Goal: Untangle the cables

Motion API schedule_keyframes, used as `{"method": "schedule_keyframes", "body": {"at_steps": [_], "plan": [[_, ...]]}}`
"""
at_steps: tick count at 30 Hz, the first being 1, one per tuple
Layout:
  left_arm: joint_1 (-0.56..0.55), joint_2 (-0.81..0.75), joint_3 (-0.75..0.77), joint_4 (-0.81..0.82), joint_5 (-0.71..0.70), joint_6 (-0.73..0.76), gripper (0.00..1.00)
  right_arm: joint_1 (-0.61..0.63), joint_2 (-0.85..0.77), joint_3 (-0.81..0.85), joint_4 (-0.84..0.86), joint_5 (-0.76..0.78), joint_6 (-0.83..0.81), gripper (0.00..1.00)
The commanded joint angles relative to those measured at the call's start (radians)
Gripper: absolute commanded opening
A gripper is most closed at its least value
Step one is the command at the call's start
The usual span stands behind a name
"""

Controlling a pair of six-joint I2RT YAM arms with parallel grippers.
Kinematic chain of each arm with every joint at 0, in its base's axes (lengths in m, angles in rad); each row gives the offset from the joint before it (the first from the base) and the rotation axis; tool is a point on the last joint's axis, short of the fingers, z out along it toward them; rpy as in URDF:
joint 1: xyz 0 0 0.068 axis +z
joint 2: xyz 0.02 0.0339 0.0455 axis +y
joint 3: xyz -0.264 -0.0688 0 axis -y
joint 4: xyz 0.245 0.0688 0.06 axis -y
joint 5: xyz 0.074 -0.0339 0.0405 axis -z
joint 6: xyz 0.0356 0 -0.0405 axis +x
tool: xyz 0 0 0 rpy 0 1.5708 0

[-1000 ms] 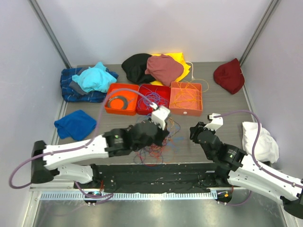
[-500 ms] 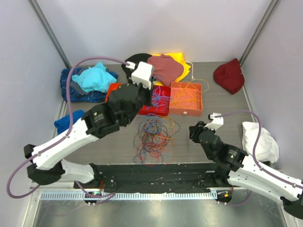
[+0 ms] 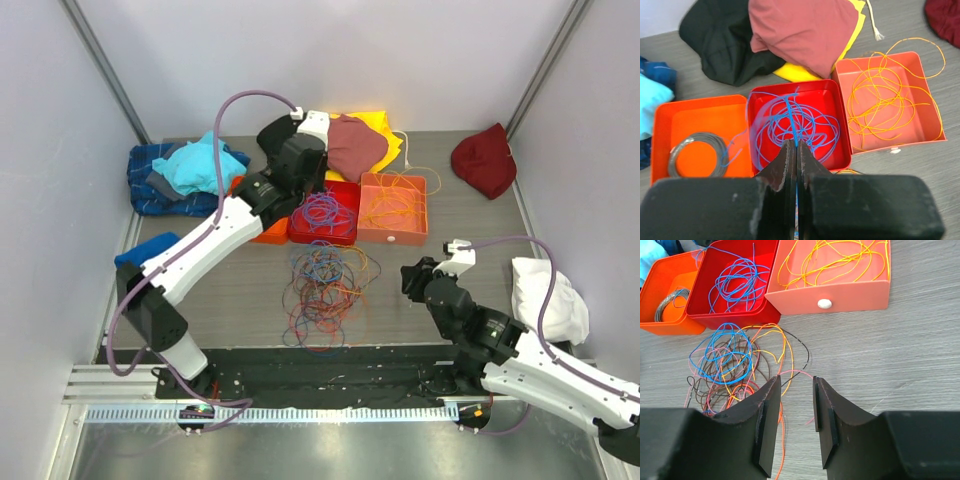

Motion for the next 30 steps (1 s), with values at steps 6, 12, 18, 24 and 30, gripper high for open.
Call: {"method": "schedule_keyframes", "body": {"at_steps": [6,12,18,24,30], "plan": [[0.036,0.114,0.051,0.073,0.079,-0.040,0.00,0.002,-0.033,-0.004,0.022,0.051,-0.026,0.40],[0.079,0.177,0.011,0.122,0.099,-0.066,0.00,0.002,-0.043,-0.008,0.007,0.065,-0.029,0.40],[0.106,0.232,-0.013,0.142,0.133,-0.084,0.00,0.003,-0.030,-0.012,0.007,0.073,-0.024,0.40],[0.108,0.258,-0.095,0.200,0.180,-0.117,0.00,0.002,0.010,-0.010,0.013,0.073,-0.023,0.40],[0.106,0.264,-0.101,0.211,0.214,-0.137,0.42,0.003,0.020,-0.005,0.016,0.070,-0.024,0.40]]}}
